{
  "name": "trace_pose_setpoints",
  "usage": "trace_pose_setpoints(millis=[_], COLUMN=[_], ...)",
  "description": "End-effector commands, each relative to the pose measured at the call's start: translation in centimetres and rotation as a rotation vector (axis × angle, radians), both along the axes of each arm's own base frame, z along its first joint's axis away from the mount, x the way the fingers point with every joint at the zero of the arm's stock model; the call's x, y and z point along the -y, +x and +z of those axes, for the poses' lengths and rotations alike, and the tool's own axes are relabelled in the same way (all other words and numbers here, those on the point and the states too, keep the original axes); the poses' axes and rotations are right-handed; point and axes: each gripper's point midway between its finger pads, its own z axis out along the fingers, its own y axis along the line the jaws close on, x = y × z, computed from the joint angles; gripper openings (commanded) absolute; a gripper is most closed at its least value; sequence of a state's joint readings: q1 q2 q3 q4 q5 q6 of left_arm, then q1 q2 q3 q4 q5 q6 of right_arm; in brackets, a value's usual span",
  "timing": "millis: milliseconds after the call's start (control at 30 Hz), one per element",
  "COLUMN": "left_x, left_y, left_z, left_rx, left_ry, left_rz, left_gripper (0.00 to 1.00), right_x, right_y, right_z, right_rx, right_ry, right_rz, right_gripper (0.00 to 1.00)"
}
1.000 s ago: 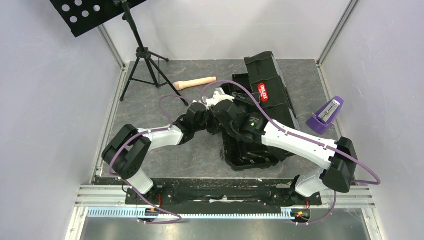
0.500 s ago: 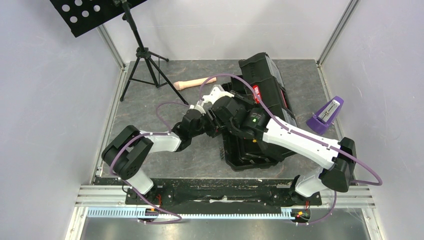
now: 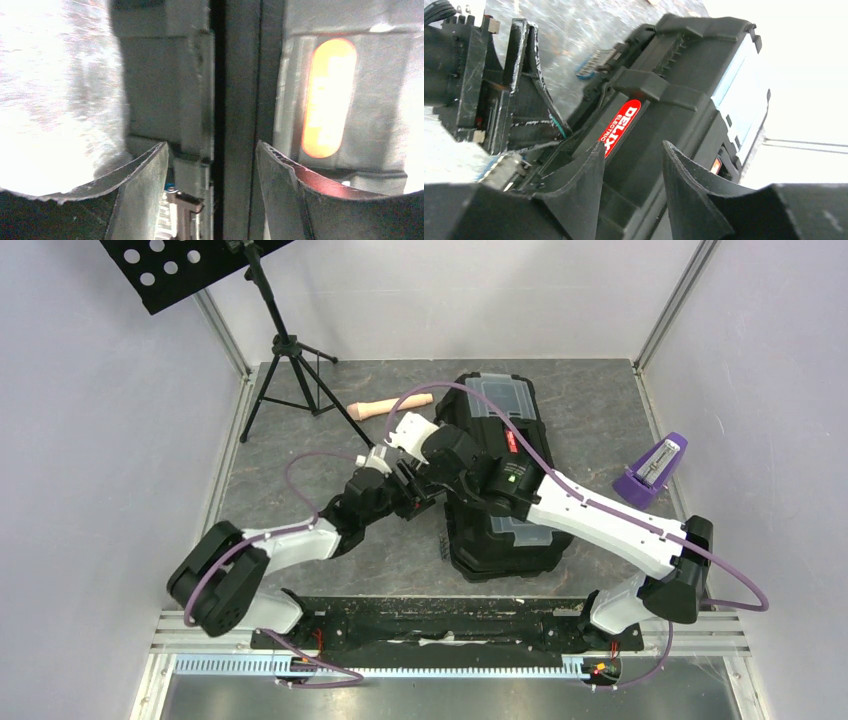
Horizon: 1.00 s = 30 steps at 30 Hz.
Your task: Pack the tool kit
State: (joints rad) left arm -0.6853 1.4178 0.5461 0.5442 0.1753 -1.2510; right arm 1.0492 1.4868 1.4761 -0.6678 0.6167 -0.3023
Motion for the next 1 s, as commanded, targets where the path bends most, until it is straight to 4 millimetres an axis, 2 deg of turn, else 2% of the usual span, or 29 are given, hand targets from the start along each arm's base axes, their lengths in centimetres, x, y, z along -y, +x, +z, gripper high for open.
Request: trace_pose_setpoints(millis=[0, 67, 167, 267, 333, 433, 533, 667, 833, 967], left_x=[-2.8, -4.7, -7.6, -9.2, -9.4, -8.6, -6.5, -3.6, -0.6, -0.9], left_y=[0.7, 0.3, -0.4, -1.2, -1.7, -2.2, -2.8, -3.6, -3.9, -3.2], left_z=[1.9, 1.2, 0.7, 1.3, 2.0, 3.2, 4.8, 6.4, 6.9, 6.5], left_rx=[0.083, 0.076, 0.094, 0.121, 0.145, 0.183, 0.217, 0.26, 0.277, 0.267], left_ry=[0.019, 0.088, 0.205, 0.241, 0.25, 0.253, 0.212, 0.166, 0.155, 0.182], left_rz=[0.109, 0.161, 0.23, 0.253, 0.236, 0.16, 0.049, -0.061, -0.127, -0.095], left_gripper=[0.72, 0.72, 0.72, 0.73, 0.73, 0.73, 0.72, 0.72, 0.71, 0.71], right_x=[-3.4, -3.5, -2.5, -0.2, 2.1, 6.8, 11.4, 15.7, 16.6, 15.8], right_y=[-1.1, -1.4, -1.4, -0.9, -0.3, 0.2, 0.1, 0.7, 3.0, 4.5], right_z=[2.5, 3.8, 5.4, 5.8, 5.1, 3.1, 0.7, -1.6, -4.3, -6.7], right_rx=[-0.063, -0.065, -0.059, -0.065, -0.078, -0.097, -0.119, -0.152, -0.243, -0.341], right_ry=[0.207, 0.262, 0.332, 0.388, 0.402, 0.415, 0.439, 0.475, 0.579, 0.639], right_rz=[0.097, 0.104, 0.076, 0.007, -0.065, -0.194, -0.315, -0.423, -0.422, -0.356], right_gripper=[0.5, 0.56, 0.66, 0.76, 0.8, 0.86, 0.92, 0.92, 0.85, 0.76])
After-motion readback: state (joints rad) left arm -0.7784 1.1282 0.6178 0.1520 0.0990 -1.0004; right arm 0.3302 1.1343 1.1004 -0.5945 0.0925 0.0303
